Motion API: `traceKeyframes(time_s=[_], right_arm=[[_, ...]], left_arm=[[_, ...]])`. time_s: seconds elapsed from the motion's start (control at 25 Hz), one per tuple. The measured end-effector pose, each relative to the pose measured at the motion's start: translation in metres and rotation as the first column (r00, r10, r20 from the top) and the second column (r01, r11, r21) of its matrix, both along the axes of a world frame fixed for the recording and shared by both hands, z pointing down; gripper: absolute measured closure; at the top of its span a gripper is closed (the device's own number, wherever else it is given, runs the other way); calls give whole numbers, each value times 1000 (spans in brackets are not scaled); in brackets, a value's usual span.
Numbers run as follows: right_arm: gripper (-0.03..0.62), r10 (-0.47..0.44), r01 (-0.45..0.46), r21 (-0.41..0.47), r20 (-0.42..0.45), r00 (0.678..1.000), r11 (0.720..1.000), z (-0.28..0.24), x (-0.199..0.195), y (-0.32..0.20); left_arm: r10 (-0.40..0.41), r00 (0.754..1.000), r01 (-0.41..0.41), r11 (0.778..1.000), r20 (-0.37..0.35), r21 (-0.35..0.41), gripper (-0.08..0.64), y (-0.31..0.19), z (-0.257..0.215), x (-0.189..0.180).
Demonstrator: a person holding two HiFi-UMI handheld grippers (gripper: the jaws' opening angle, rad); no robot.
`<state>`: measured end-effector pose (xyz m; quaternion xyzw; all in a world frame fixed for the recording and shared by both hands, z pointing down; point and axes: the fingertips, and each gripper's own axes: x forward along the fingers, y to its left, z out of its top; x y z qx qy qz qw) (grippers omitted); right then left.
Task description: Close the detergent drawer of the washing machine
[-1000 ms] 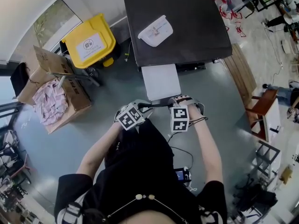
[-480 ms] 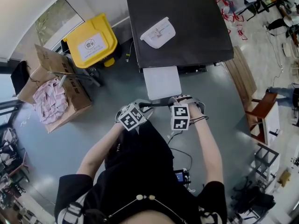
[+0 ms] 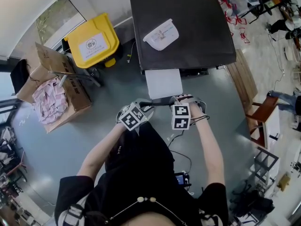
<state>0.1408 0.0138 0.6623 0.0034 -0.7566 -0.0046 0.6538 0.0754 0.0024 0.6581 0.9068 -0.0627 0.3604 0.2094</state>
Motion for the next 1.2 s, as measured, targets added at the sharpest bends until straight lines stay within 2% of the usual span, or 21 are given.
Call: traceKeyframes(time_s=[0.56,1.2], right_arm=[[555,-23,23,-4,-4,1000,1000,0,-1,-23],[555,-24,25,18,-16,1000,1000,0,-1,-56]], left_arm=[[-49,999,49,999,21,-8,491,-24,0,-1],[-180,983,181,983,32,-17,482,-59,1,-2]])
